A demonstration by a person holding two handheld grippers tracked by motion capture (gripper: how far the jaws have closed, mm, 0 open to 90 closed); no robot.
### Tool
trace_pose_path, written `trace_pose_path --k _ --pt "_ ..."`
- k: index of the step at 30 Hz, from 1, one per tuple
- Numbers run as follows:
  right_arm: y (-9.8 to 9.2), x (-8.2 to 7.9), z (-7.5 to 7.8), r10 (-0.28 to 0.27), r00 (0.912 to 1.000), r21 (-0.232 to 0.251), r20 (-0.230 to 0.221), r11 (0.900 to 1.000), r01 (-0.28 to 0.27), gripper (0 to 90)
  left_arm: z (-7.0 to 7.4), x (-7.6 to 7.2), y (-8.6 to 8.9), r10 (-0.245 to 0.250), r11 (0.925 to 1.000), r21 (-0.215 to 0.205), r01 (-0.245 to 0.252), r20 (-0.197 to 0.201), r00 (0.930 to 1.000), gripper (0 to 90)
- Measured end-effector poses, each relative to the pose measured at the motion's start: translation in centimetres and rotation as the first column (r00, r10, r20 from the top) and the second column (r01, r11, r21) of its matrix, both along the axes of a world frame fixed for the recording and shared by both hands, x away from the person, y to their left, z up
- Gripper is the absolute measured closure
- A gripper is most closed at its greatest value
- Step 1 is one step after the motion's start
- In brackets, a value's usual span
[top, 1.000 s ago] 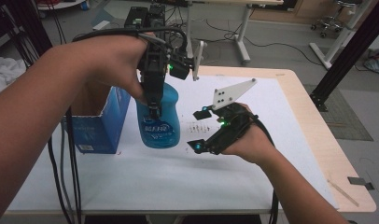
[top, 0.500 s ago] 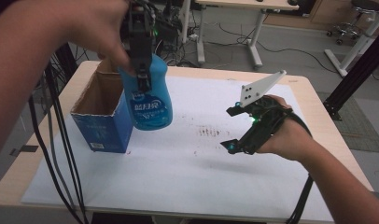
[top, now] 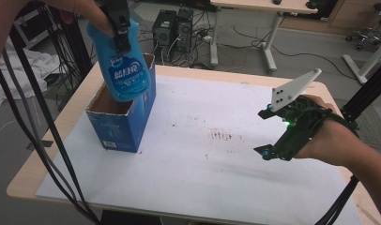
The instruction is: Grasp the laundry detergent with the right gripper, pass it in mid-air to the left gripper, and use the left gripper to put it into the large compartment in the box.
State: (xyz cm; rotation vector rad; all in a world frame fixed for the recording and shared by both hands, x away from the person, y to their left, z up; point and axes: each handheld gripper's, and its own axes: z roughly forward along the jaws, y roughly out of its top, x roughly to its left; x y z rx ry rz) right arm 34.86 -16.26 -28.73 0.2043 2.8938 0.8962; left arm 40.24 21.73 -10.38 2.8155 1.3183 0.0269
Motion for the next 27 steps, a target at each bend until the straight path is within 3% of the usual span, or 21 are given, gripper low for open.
trace_pose_path --k 3,7,11,14,18,20,25,27 --pt "-0.1 0.0 0.1 0.000 1.0000 -0.006 -0.001 1.000 0.000 0.8 0.2 0.4 1.1 0.120 0.9927 0.005 -0.120 -0.001 0.9927 39.8" --pt "0.0 0.1 0.1 -0.001 1.0000 -0.015 0.003 1.000 0.001 0.8 -0.2 0.9 2.3 0.263 0.9644 0.033 -0.263 -0.011 0.9647 39.7" --pt "0.0 0.1 0.1 -0.004 1.0000 -0.015 0.004 1.000 0.004 0.8 -1.1 1.4 2.8 0.321 0.9458 0.061 -0.319 -0.026 0.9468 39.7" --pt "0.0 0.2 0.0 -0.010 0.9999 -0.014 0.006 1.000 0.010 0.8 -2.1 1.8 3.0 0.329 0.9430 0.066 -0.326 -0.039 0.9435 39.7" --pt "0.0 0.2 0.0 -0.017 0.9998 -0.010 0.007 1.000 0.017 0.8 -3.5 2.2 2.9 0.313 0.9485 0.071 -0.309 -0.057 0.9481 39.7" --pt "0.0 0.2 0.0 -0.014 0.9999 -0.009 0.006 1.000 0.014 0.8 -4.3 2.4 2.9 0.292 0.9546 0.078 -0.287 -0.063 0.9542 39.7" --pt "-0.1 0.2 0.1 -0.021 0.9998 -0.008 0.005 1.000 0.021 0.8 -6.8 2.9 2.6 0.208 0.9753 0.092 -0.201 -0.072 0.9755 39.7" --pt "-0.2 0.2 0.1 -0.025 0.9997 -0.006 0.002 1.000 0.025 0.8 -8.0 3.0 2.3 0.126 0.9887 0.091 -0.120 -0.063 0.9900 39.7"
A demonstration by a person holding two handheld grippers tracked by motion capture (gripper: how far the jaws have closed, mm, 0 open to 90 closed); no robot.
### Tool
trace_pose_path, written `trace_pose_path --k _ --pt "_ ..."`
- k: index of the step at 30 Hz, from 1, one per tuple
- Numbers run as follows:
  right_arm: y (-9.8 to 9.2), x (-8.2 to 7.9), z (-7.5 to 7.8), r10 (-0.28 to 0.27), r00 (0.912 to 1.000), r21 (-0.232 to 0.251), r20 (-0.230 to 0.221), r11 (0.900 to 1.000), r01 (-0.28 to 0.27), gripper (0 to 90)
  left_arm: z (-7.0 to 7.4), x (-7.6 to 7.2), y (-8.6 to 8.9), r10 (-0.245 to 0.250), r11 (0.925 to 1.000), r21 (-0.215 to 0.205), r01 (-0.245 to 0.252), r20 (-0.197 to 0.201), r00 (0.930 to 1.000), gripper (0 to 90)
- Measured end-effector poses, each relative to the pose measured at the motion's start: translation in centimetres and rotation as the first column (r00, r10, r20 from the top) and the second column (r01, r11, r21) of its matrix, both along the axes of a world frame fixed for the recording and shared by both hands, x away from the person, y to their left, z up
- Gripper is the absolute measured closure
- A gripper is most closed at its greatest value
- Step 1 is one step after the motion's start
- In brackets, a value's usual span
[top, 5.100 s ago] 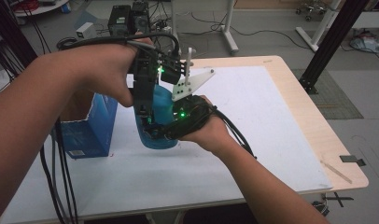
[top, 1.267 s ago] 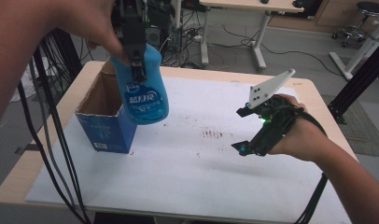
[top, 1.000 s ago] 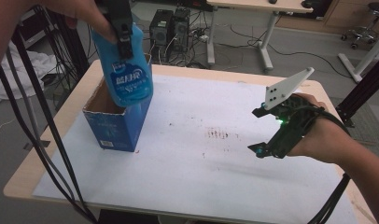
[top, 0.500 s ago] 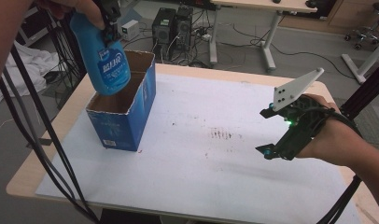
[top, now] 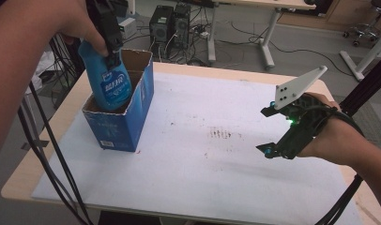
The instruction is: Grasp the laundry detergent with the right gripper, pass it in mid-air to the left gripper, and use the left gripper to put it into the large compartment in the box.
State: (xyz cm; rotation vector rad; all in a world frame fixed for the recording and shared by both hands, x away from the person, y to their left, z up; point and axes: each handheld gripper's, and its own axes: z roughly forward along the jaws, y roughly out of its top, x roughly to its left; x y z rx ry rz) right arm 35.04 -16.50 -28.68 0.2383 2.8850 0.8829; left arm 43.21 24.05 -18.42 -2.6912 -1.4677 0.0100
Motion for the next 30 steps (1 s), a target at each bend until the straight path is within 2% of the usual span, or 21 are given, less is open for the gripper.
trace_pose_path --k 1,2,3,5,6,8,12,13,14,17,18,19,21,22,23,24,25,26,27,28,30 --pt "0.0 0.0 0.0 0.000 1.0000 0.000 0.000 1.000 0.000 0.8 0.0 0.0 0.0 0.000 1.0000 0.000 0.000 0.000 1.0000 39.7" --pt "-0.2 0.0 0.0 -0.003 1.0000 -0.004 0.000 1.000 0.003 0.8 -1.1 0.1 -0.1 -0.052 0.9986 0.009 0.052 -0.010 0.9986 39.7" --pt "-0.2 0.0 0.0 -0.003 1.0000 -0.004 0.000 1.000 0.003 0.8 -1.1 0.1 -0.1 -0.052 0.9986 0.009 0.052 -0.010 0.9986 39.7" --pt "-0.3 -0.1 0.0 -0.008 1.0000 -0.009 -0.002 1.000 0.008 0.9 -2.2 0.2 -0.2 -0.093 0.9955 0.014 0.093 -0.023 0.9954 39.7" --pt "-0.4 -0.1 -0.1 -0.010 0.9999 -0.011 -0.002 1.000 0.010 0.8 -3.3 0.3 -0.2 -0.140 0.9900 0.014 0.140 -0.038 0.9895 39.7" --pt "-0.5 -0.1 -0.1 -0.012 0.9999 -0.010 -0.003 1.000 0.012 0.8 -3.8 0.3 -0.2 -0.156 0.9876 0.013 0.156 -0.044 0.9868 39.7" --pt "-0.7 -0.2 -0.2 -0.016 0.9998 -0.019 -0.008 1.000 0.016 0.8 -6.2 0.3 -0.4 -0.245 0.9696 -0.003 0.245 -0.048 0.9684 39.7" --pt "-0.7 -0.2 -0.2 -0.016 0.9998 -0.019 -0.008 1.000 0.016 0.8 -6.2 0.3 -0.4 -0.245 0.9696 -0.003 0.245 -0.048 0.9684 39.7" --pt "-0.7 -0.2 -0.2 -0.018 0.9998 -0.022 -0.010 1.000 0.018 0.8 -7.0 0.3 -0.4 -0.274 0.9616 0.004 0.274 -0.045 0.9607 39.7" --pt "-0.7 -0.1 -0.3 -0.019 0.9998 -0.023 -0.011 1.000 0.019 0.8 -7.6 0.3 -0.4 -0.287 0.9578 0.001 0.287 -0.041 0.9570 39.7" --pt "-0.7 -0.2 -0.3 -0.024 0.9996 -0.030 -0.015 0.999 0.024 0.8 -8.2 0.3 -0.2 -0.305 0.9522 -0.001 0.305 -0.036 0.9516 39.7" --pt "-0.7 -0.2 -0.3 -0.024 0.9996 -0.030 -0.015 0.999 0.024 0.8 -8.2 0.3 -0.2 -0.305 0.9522 -0.001 0.305 -0.036 0.9516 39.7" --pt "-0.7 -0.1 -0.4 -0.025 0.9995 -0.035 -0.019 0.999 0.024 0.9 -8.7 0.3 -0.1 -0.320 0.9472 -0.001 0.321 -0.034 0.9467 39.7" --pt "-0.7 -0.1 -0.4 -0.024 0.9995 -0.038 -0.020 0.999 0.023 0.8 -9.2 0.4 0.0 -0.340 0.9404 -0.001 0.340 -0.029 0.9400 39.7" --pt "-0.7 -0.1 -0.4 -0.024 0.9995 -0.038 -0.020 0.999 0.023 0.8 -9.2 0.4 0.0 -0.340 0.9404 -0.001 0.340 -0.029 0.9400 39.7" --pt "-0.7 0.0 -0.5 -0.028 0.9993 -0.043 -0.025 0.999 0.027 0.8 -9.6 0.3 0.0 -0.362 0.9319 0.000 0.363 -0.025 0.9317 39.6" --pt "-0.7 0.0 -0.5 -0.028 0.9993 -0.043 -0.025 0.999 0.027 0.8 -9.6 0.3 0.0 -0.362 0.9319 0.000 0.363 -0.025 0.9317 39.6" --pt "-0.7 0.1 -0.5 -0.027 0.9993 -0.043 -0.025 0.999 0.026 0.9 -9.9 0.3 0.1 -0.376 0.9264 0.004 0.377 -0.024 0.9261 39.6" --pt "-0.7 0.1 -0.5 -0.030 0.9992 -0.044 -0.028 0.999 0.029 0.8 -10.1 0.3 0.1 -0.380 0.9249 0.003 0.380 -0.021 0.9247 39.6" --pt "-0.6 0.1 -0.6 -0.029 0.9991 -0.047 -0.030 0.999 0.028 0.9 -10.6 0.3 0.0 -0.396 0.9184 0.002 0.396 -0.020 0.9182 39.6" --pt "-0.5 0.2 -0.6 -0.025 0.9993 -0.048 -0.029 0.999 0.023 0.8 -10.7 0.3 0.1 -0.398 0.9175 0.001 0.398 -0.018 0.9174 39.6"
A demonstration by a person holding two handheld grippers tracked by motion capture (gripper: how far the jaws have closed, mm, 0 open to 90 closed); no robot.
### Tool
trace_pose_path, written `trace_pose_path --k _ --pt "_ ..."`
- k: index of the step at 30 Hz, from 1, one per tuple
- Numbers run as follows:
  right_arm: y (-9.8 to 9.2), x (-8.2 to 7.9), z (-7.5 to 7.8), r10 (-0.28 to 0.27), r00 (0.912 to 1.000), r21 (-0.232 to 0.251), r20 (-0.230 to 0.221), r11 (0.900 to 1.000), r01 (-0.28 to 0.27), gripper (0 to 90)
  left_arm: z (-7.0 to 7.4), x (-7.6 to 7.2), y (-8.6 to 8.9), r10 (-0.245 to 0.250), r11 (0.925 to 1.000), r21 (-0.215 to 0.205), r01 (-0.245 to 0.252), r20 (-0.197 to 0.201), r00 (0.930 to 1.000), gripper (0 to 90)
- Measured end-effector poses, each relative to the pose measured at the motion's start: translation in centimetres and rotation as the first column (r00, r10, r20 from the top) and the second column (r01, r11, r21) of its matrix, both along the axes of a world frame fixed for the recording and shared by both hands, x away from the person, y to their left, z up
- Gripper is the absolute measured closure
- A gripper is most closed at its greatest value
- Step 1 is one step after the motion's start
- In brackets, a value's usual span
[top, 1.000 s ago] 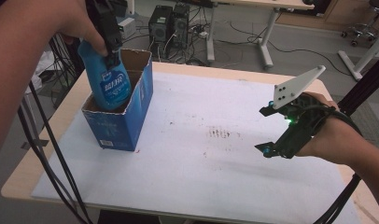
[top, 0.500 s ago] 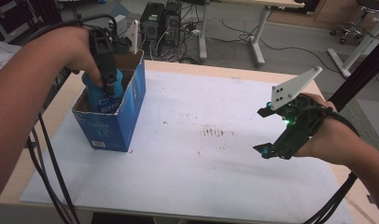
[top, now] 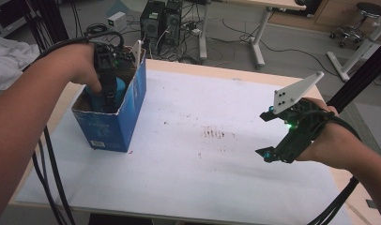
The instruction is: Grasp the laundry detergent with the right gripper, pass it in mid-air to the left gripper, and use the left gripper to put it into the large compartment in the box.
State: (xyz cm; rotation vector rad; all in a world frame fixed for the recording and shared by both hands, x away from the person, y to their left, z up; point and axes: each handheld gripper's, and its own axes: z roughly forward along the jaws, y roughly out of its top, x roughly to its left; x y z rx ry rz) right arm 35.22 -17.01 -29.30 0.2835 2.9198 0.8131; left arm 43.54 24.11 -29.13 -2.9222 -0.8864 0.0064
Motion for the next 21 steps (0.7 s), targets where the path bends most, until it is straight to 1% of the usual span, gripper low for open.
trace_pose_path --k 3,4,5,6,9,15,17,18,19,21 --pt "0.13 0.04 -0.07 0.002 1.0000 -0.004 -0.001 1.000 -0.002 0.8 -0.56 0.00 0.02 -0.016 0.9999 -0.004 0.016 -0.007 0.9999 39.5" --pt "0.19 0.07 -0.14 0.003 1.0000 -0.002 -0.001 1.000 -0.003 0.9 -0.76 0.04 0.13 -0.014 0.9997 -0.019 0.014 -0.003 0.9999 39.5" --pt "0.22 0.08 -0.16 0.005 1.0000 -0.005 -0.003 1.000 -0.005 0.8 -0.76 0.04 0.13 -0.014 0.9997 -0.019 0.014 -0.003 0.9999 39.5" --pt "0.22 0.08 -0.16 0.005 1.0000 -0.005 -0.003 1.000 -0.005 0.8 -0.76 0.07 0.19 -0.011 0.9995 -0.029 0.011 0.000 0.9999 39.5" --pt "0.29 0.16 -0.22 0.005 1.0000 -0.007 -0.005 1.000 -0.005 0.8 -0.80 0.12 0.35 -0.009 0.9995 -0.030 0.009 -0.006 0.9999 39.4" --pt "0.35 0.15 -0.31 -0.001 0.9999 -0.008 -0.010 1.000 0.001 0.9 -0.87 0.44 0.51 -0.017 0.9987 -0.049 0.016 -0.008 0.9998 38.8" --pt "0.33 0.15 -0.37 0.006 0.9999 -0.002 -0.009 1.000 -0.006 0.9 -0.73 0.43 0.45 -0.019 0.9982 -0.057 0.018 -0.007 0.9998 37.7" --pt "0.32 0.12 -0.42 0.005 0.9999 -0.005 -0.009 1.000 -0.005 0.8 -0.72 0.42 0.44 -0.019 0.9982 -0.057 0.018 -0.007 0.9998 35.2" --pt "0.32 0.12 -0.42 0.005 0.9999 -0.005 -0.009 1.000 -0.005 0.8 -0.71 0.42 0.44 -0.019 0.9984 -0.053 0.019 -0.009 0.9998 35.2" --pt "0.29 0.10 -0.44 0.004 0.9999 -0.005 -0.011 1.000 -0.005 0.9 -0.69 0.41 0.54 -0.009 0.9991 -0.041 0.008 -0.012 0.9999 31.2"
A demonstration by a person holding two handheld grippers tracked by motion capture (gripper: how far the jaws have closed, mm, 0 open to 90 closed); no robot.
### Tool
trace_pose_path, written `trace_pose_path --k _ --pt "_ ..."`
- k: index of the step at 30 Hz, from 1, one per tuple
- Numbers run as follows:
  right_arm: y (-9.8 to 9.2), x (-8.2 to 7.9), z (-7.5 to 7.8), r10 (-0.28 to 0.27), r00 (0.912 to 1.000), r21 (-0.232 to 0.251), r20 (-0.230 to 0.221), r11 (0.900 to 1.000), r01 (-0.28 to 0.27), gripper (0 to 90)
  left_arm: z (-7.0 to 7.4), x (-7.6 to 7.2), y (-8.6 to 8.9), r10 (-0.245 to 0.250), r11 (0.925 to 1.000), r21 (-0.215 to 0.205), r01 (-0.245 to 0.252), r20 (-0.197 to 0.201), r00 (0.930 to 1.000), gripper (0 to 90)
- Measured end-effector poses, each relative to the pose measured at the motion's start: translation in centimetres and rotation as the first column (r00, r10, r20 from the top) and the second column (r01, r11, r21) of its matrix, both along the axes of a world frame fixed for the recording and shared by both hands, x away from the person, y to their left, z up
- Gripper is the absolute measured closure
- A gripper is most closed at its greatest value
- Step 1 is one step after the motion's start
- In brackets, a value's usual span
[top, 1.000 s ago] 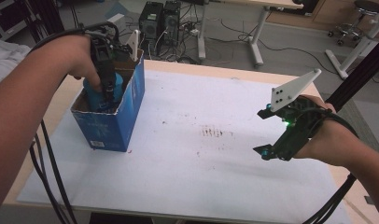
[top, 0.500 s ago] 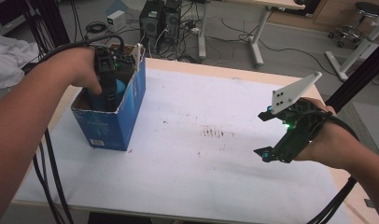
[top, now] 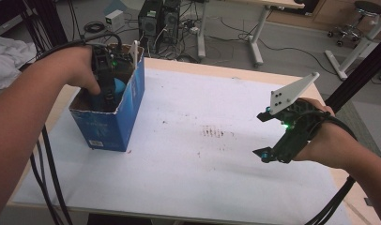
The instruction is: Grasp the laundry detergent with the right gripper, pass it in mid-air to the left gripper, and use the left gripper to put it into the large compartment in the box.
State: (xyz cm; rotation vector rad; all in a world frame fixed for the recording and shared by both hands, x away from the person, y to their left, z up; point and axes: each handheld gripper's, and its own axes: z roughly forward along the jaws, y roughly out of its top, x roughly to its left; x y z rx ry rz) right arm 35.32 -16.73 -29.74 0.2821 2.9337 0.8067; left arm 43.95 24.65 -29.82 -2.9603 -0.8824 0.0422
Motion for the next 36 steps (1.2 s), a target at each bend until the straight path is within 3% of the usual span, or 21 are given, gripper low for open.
trace_pose_path --k 10,19,25,30,36 --pt "-0.1 0.2 0.0 0.000 1.0000 0.002 -0.004 1.000 0.000 0.9 1.2 -0.3 0.3 0.012 0.9999 -0.005 -0.012 0.005 0.9999 25.9" --pt "-0.1 0.3 0.2 0.005 1.0000 0.005 -0.002 1.000 -0.005 0.9 4.3 -0.7 0.7 0.016 0.9999 -0.001 -0.016 0.031 0.9994 23.8" --pt "-0.1 0.4 0.4 0.003 0.9999 -0.009 -0.012 1.000 -0.003 0.9 6.2 -1.2 0.1 0.018 0.9998 -0.013 -0.018 0.041 0.9990 17.6" --pt "0.0 0.8 0.9 0.006 0.9999 -0.023 -0.016 1.000 -0.006 0.9 8.0 -1.6 -0.8 -0.012 0.9997 -0.020 0.013 0.055 0.9984 15.3" --pt "-0.3 1.3 1.4 0.013 0.9994 -0.065 -0.033 0.998 -0.015 0.9 9.0 -2.0 -2.5 -0.074 0.9966 -0.032 0.076 0.058 0.9956 12.8"
